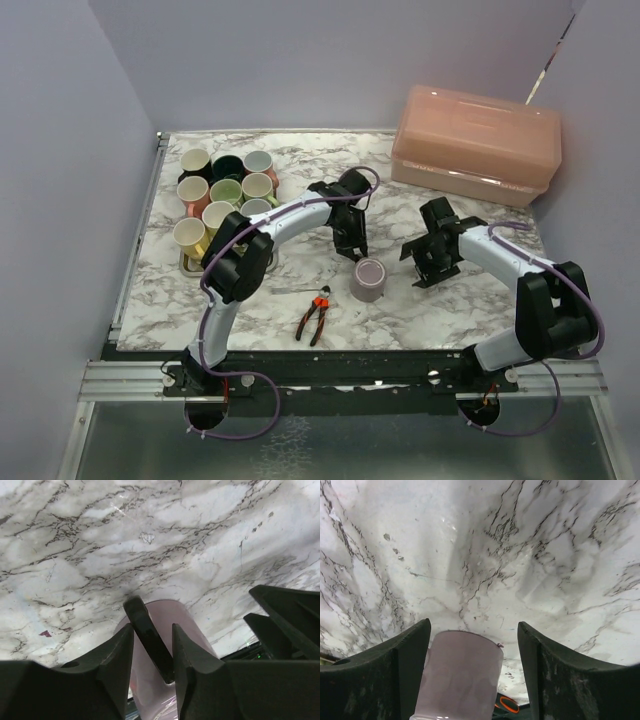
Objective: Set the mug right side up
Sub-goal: Turn over the cup at the center of the board.
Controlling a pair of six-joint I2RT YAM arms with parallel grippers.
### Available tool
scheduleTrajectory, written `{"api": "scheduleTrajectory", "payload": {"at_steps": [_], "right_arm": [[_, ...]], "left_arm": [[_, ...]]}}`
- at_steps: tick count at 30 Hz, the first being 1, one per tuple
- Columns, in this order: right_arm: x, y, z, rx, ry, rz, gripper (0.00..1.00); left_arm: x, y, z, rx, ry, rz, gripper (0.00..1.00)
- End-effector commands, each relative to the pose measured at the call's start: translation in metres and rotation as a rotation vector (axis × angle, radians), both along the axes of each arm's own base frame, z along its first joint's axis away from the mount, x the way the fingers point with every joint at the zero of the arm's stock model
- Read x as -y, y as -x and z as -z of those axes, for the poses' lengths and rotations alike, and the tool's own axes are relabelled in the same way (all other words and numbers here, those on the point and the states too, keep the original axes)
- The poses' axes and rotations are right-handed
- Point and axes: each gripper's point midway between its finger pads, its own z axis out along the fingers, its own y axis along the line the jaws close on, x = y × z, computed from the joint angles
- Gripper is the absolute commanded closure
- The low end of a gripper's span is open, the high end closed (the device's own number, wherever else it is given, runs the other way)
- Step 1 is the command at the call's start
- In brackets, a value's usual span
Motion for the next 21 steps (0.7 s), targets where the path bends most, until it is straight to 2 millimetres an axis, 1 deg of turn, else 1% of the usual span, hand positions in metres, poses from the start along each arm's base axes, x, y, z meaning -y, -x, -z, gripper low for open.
{"api": "scheduleTrajectory", "payload": {"at_steps": [1, 3, 6, 9, 11, 13, 15, 20, 21], "right_arm": [[0.017, -0.001, -0.003, 0.032, 0.059, 0.012, 0.28], [0.021, -0.002, -0.004, 0.034, 0.071, 0.011, 0.28], [0.027, -0.004, -0.007, 0.036, 0.092, 0.003, 0.29], [0.029, -0.007, -0.008, 0.039, 0.099, -0.009, 0.29], [0.029, -0.010, -0.008, 0.043, 0.105, -0.026, 0.29], [0.028, -0.013, -0.008, 0.042, 0.108, -0.049, 0.29], [0.028, -0.017, -0.008, 0.046, 0.116, -0.073, 0.29], [0.028, -0.022, -0.007, 0.057, 0.132, -0.117, 0.29], [0.028, -0.022, -0.007, 0.060, 0.133, -0.119, 0.29]], "left_arm": [[-0.007, 0.014, 0.006, -0.034, -0.047, 0.094, 0.67], [-0.003, 0.013, 0.004, -0.026, -0.034, 0.125, 0.73], [0.000, 0.012, 0.001, -0.006, -0.033, 0.159, 0.84], [-0.004, 0.012, 0.002, 0.012, -0.061, 0.199, 0.92], [-0.012, 0.010, 0.004, 0.044, -0.108, 0.244, 0.99], [-0.022, 0.005, 0.008, 0.085, -0.167, 0.285, 1.00], [-0.026, 0.003, 0.008, 0.125, -0.183, 0.340, 1.00], [-0.023, -0.003, -0.002, 0.210, -0.160, 0.466, 1.00], [-0.022, -0.003, -0.004, 0.223, -0.156, 0.485, 0.93]]}}
